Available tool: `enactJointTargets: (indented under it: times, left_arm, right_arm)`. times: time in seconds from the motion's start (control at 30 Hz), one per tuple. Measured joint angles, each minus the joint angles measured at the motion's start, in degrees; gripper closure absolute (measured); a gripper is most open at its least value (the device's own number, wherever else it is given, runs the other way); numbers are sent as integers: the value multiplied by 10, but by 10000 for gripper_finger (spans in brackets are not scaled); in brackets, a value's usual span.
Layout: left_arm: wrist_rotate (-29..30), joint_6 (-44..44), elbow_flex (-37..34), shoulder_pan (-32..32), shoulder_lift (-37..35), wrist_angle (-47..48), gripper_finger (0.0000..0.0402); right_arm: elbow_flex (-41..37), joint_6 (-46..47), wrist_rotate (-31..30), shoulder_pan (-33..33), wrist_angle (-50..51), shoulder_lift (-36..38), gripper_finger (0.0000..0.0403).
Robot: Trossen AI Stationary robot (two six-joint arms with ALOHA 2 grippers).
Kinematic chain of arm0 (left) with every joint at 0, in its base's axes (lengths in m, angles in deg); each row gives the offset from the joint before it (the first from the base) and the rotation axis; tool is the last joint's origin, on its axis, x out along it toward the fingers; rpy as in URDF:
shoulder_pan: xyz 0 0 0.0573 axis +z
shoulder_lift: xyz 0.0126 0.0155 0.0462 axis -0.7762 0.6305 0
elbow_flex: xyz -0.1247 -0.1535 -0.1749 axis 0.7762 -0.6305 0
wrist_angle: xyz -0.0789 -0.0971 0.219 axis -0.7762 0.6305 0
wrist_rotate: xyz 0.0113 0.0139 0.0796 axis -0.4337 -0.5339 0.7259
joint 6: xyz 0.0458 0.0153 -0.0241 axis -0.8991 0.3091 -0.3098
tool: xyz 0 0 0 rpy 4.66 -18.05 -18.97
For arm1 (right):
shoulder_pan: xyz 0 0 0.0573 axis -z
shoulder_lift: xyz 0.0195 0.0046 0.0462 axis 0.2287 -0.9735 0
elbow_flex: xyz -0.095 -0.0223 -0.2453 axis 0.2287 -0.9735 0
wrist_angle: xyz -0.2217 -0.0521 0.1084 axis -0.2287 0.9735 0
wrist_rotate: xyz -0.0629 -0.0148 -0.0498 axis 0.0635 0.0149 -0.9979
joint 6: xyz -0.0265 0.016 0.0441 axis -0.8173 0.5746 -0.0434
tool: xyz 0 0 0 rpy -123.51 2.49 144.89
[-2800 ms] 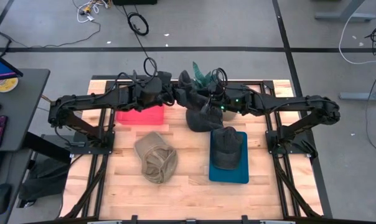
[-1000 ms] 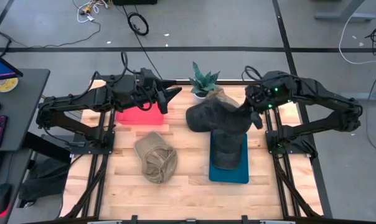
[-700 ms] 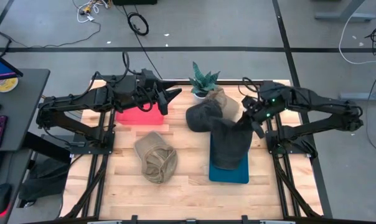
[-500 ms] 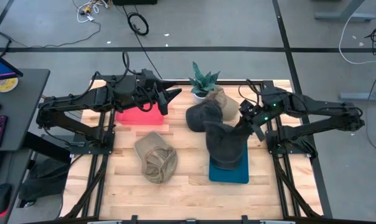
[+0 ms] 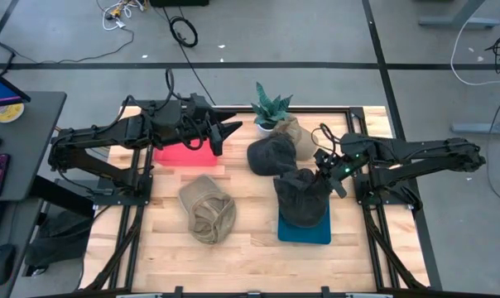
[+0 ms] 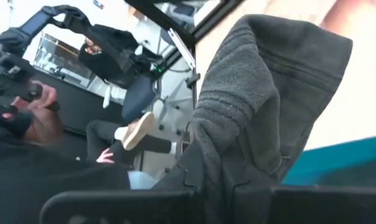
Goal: Pick & Place hat
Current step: Put the bottom black cap into the blue bin
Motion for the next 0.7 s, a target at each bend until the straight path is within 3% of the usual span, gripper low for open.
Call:
enactJointTargets:
  times: [0.47,0.7]
  left_arm:
    - [0,0,0,0,0,1,191]
    - [0,-2,0,0,0,1,191]
  right_arm:
    - [-62,7,-15,-8,-3,0,397]
    - [-124,60,-21,-8,-123,0,397]
